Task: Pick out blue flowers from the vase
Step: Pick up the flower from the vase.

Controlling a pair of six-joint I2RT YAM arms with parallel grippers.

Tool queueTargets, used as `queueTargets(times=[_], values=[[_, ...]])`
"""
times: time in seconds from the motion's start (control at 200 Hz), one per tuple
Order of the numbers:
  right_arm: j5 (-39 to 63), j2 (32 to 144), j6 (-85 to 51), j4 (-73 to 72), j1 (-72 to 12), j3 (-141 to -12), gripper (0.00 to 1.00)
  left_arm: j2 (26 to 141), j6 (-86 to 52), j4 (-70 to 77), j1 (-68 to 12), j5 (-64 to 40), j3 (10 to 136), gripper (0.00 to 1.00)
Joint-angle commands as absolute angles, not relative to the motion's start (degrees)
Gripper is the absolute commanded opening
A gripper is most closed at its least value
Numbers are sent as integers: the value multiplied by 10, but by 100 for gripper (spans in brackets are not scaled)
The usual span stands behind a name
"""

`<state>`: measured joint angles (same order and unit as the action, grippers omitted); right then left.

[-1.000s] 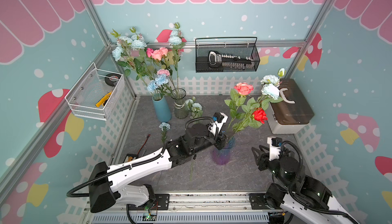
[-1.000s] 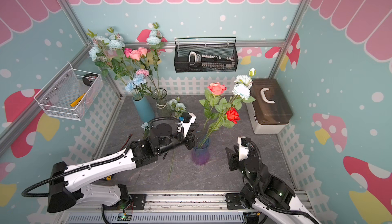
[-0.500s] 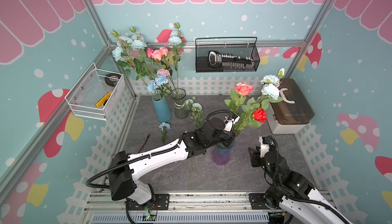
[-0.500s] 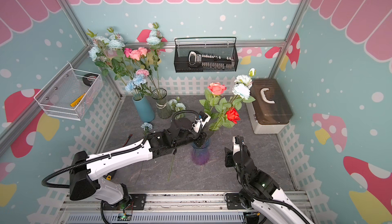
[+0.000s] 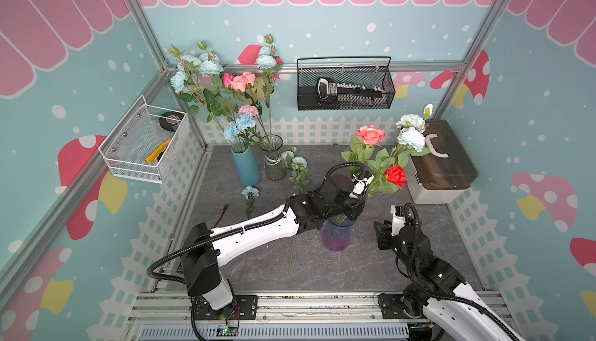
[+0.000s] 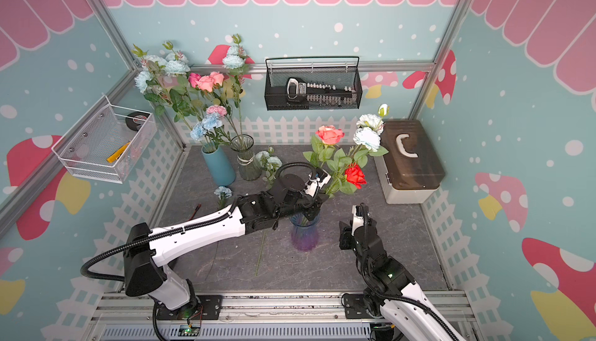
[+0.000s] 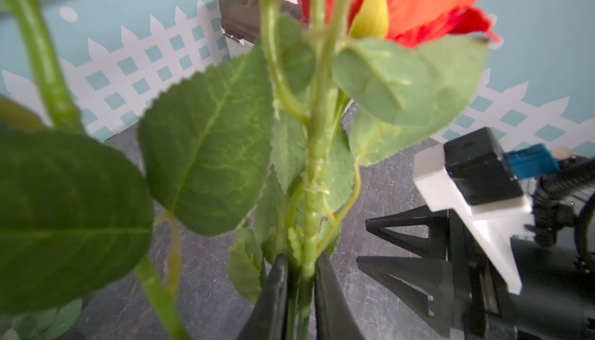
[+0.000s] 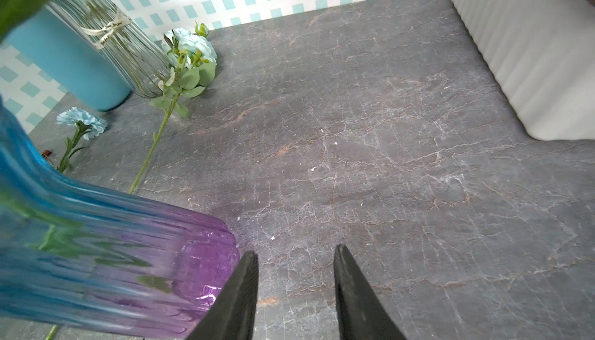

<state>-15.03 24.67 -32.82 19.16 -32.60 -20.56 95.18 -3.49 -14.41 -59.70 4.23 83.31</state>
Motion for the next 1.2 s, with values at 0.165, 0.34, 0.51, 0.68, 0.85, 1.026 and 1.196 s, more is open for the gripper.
queueTargets(times=[0.165, 0.34, 0.51, 0.68, 0.85, 1.026, 1.196], values=[[-137, 239, -323, 172, -320, -193, 38, 942, -24, -153, -604, 50, 847, 0], [-134, 241, -322, 171, -320, -192, 38, 915, -19, -139, -606, 49, 833, 0], [-132, 243, -321, 169, -319, -192, 38, 877, -21, -111, -609, 49, 804, 0], [-130, 249, -320, 168, -320, -193, 38, 850, -23, -85, -609, 47, 775, 12], [-129, 248, -319, 167, -319, -192, 38, 840, -28, -66, -609, 55, 750, 15], [-129, 249, -318, 167, -319, -192, 38, 830, -33, -47, -609, 63, 728, 16], [-127, 252, -319, 164, -319, -192, 38, 827, -33, -41, -609, 67, 719, 15]])
